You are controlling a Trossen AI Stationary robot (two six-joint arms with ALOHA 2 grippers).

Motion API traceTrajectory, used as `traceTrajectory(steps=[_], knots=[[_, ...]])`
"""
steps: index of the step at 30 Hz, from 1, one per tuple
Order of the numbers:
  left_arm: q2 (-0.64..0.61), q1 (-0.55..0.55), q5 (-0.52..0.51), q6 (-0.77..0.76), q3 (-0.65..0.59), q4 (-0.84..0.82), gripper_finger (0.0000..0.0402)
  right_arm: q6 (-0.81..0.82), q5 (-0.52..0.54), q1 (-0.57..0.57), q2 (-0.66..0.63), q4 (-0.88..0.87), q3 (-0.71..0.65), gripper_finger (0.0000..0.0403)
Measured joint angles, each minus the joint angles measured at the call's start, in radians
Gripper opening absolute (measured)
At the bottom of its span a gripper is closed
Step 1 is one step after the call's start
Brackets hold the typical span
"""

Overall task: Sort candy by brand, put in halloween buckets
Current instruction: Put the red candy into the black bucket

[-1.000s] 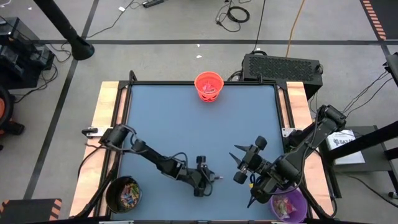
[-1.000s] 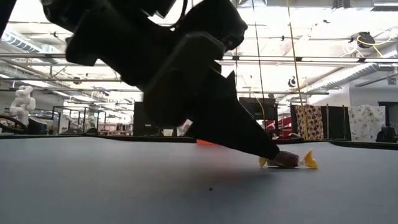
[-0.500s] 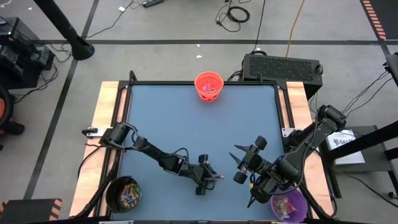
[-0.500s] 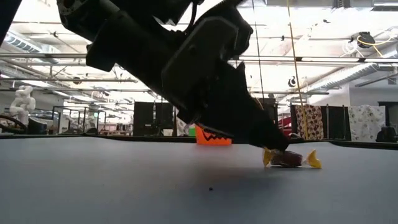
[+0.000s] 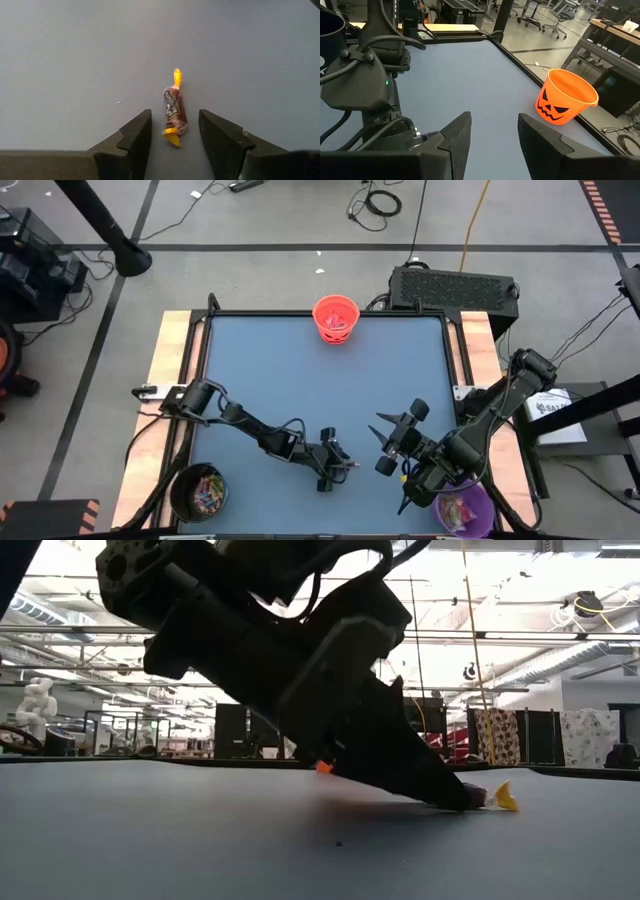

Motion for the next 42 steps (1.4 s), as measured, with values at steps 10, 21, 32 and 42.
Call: traceTrajectory(steps=[10,21,32,42], knots=[[0.009,0.008,-0.005,0.000,0.001,0.003,0.0070,0.000,0.000,0.000,0.000,0.001,0.000,0.0155],[-0.112,0.007,-0.027,0.097,-0.001,-0.098,0.0055,-0.085,0.017,0.000,0.000,0.008,0.000,0.0155],[-0.606,0.007,-0.419,0.511,0.000,-0.454,0.0048,-0.333,0.163,-0.031,-0.039,0.002,0.057,0.0155],[-0.870,-0.025,-0.457,0.627,0.001,-0.555,0.0048,-0.483,0.114,-0.199,-0.128,-0.003,0.116,0.0155]])
